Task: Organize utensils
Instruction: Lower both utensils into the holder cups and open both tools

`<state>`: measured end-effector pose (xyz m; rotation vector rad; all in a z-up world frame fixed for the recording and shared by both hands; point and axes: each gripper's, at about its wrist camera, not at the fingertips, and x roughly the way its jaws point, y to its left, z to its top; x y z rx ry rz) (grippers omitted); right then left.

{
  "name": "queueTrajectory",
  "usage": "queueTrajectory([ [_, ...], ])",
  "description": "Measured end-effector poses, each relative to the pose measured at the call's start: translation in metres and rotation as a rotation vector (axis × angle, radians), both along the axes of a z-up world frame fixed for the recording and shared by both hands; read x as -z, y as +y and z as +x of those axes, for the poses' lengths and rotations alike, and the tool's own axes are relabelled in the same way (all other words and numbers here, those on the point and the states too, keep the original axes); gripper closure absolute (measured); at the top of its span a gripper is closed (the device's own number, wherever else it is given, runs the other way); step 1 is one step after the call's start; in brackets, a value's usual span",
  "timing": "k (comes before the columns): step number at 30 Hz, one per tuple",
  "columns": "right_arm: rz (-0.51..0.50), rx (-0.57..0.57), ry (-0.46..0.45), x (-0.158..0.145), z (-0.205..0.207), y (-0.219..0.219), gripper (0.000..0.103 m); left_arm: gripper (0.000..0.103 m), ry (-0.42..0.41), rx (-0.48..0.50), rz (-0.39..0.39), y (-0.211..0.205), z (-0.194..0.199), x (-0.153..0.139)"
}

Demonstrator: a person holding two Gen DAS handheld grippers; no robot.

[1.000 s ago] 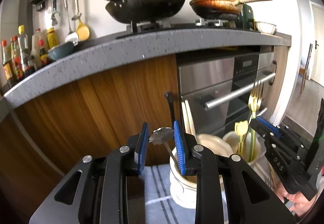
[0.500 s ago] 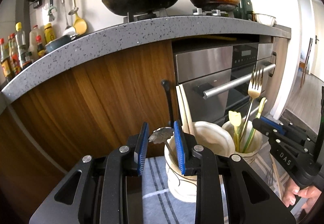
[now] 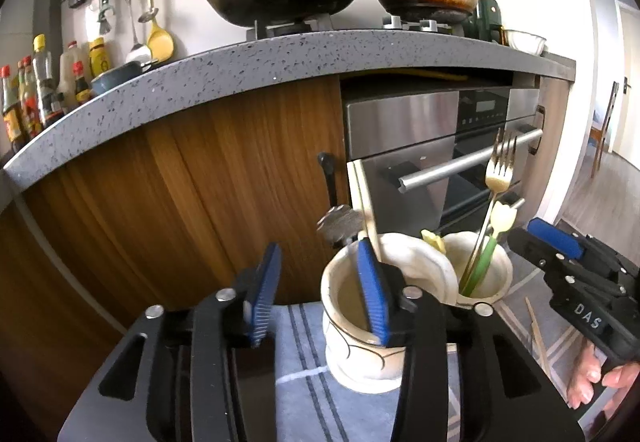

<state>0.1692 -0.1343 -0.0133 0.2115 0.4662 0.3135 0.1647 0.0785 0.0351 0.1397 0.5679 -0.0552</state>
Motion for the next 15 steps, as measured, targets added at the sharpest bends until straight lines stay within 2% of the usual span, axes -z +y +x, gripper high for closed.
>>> queueTrajectory([
  [4, 0.010, 0.006, 0.000, -0.004, -0.008, -0.012, 0.050, 0.050, -0.009, 0.007, -0.003, -0.001, -0.009, -0.001],
  [6, 0.006, 0.008, 0.005, -0.006, -0.013, -0.017, 0.044, 0.050, -0.011, 0.010, -0.008, -0.001, -0.013, -0.001],
  [7, 0.002, 0.008, 0.010, -0.006, -0.016, -0.022, 0.038, 0.049, -0.010, 0.011, -0.015, 0.000, -0.017, 0.000],
  [8, -0.002, 0.006, 0.015, -0.006, -0.018, -0.025, 0.031, 0.041, -0.010, 0.011, -0.022, 0.000, -0.020, 0.000],
  [10, -0.016, -0.003, 0.028, -0.006, -0.025, -0.033, 0.022, 0.026, -0.022, 0.008, -0.033, 0.001, -0.026, -0.001],
  [15, -0.069, 0.008, 0.071, 0.002, -0.040, -0.054, 0.012, 0.019, -0.038, 0.020, -0.055, -0.005, -0.049, 0.004],
])
